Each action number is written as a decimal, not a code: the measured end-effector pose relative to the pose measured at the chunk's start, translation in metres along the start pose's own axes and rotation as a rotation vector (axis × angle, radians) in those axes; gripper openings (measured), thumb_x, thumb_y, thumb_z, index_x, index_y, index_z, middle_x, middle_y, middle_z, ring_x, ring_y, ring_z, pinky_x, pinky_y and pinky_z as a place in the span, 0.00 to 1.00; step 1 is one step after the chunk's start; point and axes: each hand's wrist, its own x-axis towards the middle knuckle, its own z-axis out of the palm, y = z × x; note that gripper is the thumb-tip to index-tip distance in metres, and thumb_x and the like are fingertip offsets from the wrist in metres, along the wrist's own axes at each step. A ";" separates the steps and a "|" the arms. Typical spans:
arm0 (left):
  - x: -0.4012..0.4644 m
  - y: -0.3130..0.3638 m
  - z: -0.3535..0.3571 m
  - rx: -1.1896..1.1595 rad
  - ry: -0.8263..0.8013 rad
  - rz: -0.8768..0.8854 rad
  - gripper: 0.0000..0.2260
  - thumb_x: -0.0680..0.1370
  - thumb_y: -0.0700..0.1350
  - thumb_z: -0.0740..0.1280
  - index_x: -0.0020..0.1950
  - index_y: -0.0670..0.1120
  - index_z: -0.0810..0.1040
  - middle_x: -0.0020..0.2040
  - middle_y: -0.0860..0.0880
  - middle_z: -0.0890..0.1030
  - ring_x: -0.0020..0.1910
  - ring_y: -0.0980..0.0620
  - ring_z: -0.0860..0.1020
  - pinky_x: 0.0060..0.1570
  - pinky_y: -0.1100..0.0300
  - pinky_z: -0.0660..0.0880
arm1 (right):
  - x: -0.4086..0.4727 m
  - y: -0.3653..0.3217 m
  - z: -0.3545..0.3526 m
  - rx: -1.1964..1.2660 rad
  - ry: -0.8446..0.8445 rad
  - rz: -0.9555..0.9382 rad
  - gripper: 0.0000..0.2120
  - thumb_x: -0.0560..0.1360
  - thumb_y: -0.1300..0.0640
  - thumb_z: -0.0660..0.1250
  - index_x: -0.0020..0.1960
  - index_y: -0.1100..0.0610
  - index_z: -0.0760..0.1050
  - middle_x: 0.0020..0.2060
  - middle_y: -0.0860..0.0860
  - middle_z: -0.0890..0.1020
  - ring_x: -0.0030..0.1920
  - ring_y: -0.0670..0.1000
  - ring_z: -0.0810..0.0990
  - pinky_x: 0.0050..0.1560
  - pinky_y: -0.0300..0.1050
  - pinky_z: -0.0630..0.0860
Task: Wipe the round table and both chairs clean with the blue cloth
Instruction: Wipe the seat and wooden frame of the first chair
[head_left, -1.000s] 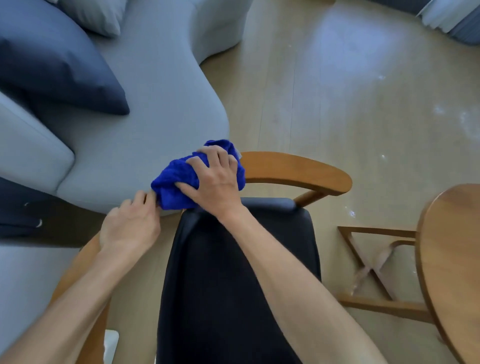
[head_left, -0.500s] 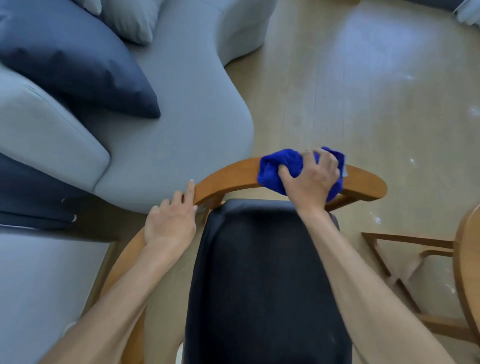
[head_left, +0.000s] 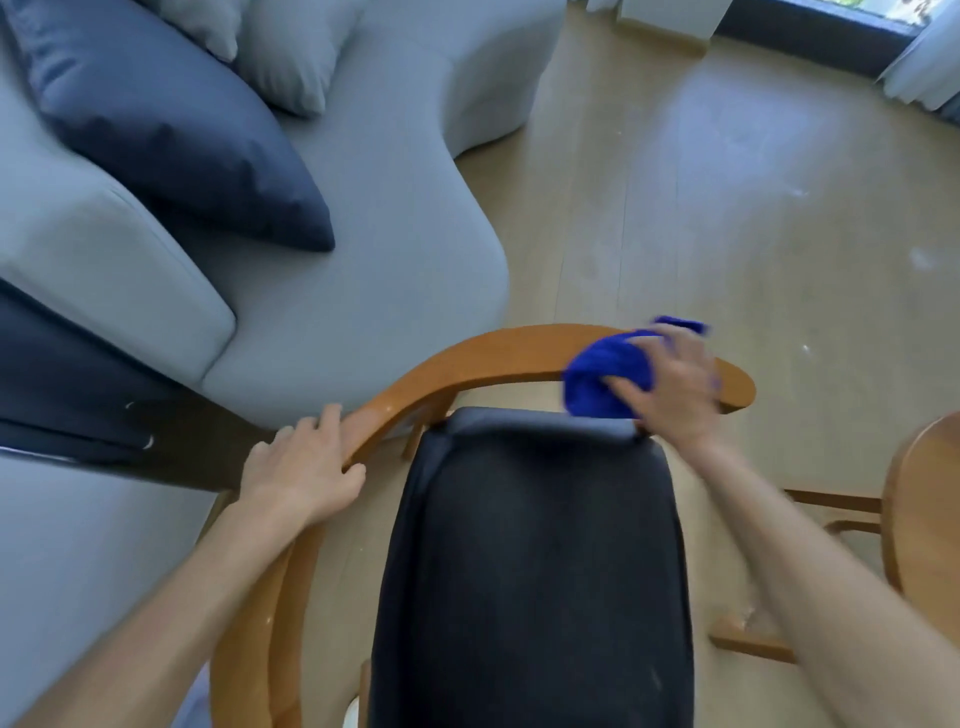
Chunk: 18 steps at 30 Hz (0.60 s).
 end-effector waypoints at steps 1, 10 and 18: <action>-0.003 -0.002 0.002 -0.019 0.005 0.000 0.28 0.77 0.59 0.59 0.73 0.51 0.57 0.60 0.48 0.74 0.55 0.47 0.76 0.51 0.52 0.75 | -0.002 0.026 -0.011 0.000 0.008 0.131 0.24 0.68 0.47 0.75 0.58 0.60 0.77 0.61 0.60 0.74 0.64 0.63 0.70 0.63 0.59 0.67; -0.002 0.002 0.012 0.006 0.099 0.012 0.33 0.77 0.62 0.56 0.77 0.49 0.51 0.72 0.46 0.66 0.70 0.45 0.64 0.64 0.46 0.68 | 0.005 -0.069 0.036 -0.083 0.128 0.333 0.26 0.69 0.40 0.66 0.57 0.59 0.76 0.62 0.59 0.73 0.67 0.62 0.66 0.65 0.57 0.61; -0.005 0.001 0.008 0.092 0.156 -0.029 0.38 0.75 0.66 0.55 0.78 0.50 0.46 0.79 0.45 0.52 0.78 0.44 0.47 0.73 0.42 0.52 | -0.004 -0.152 0.061 0.054 -0.017 -0.377 0.21 0.68 0.43 0.72 0.54 0.57 0.79 0.60 0.57 0.77 0.62 0.61 0.73 0.63 0.59 0.65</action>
